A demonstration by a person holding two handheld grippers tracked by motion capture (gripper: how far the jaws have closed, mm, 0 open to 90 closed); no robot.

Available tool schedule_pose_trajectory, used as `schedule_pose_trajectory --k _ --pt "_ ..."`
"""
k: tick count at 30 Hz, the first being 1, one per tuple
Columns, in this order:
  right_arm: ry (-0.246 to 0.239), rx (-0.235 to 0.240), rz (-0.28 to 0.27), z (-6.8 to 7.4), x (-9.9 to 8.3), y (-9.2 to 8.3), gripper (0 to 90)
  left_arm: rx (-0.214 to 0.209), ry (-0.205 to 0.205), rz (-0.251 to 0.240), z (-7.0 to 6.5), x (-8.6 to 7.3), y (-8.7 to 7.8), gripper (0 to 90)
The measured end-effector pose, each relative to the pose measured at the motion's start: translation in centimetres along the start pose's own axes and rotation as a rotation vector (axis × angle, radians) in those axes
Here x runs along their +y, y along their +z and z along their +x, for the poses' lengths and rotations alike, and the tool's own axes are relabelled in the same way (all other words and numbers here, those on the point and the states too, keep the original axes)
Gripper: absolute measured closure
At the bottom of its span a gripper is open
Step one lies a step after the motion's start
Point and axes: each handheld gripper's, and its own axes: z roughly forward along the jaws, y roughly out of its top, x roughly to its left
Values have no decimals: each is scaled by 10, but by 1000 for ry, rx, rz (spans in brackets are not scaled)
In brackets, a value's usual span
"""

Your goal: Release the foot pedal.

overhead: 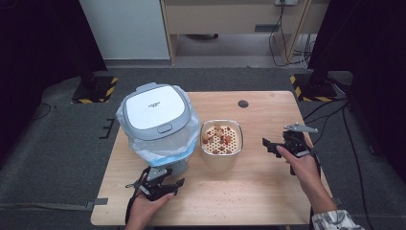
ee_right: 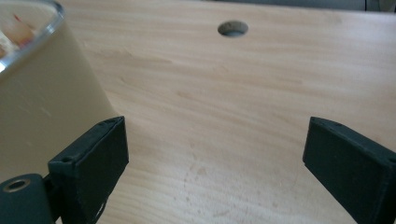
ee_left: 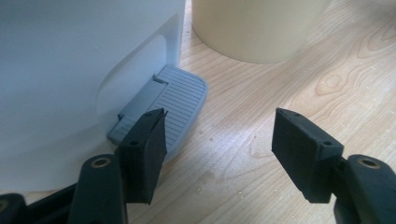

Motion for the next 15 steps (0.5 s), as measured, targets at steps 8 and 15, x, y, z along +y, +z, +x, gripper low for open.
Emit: schedule_pose_trajectory --k 8,15 --pt "26 -31 96 -5 -31 15 64 -3 -4 -4 2 0 1 321" --pt "10 -62 172 -2 -47 30 66 6 -7 -2 3 -1 1 288"
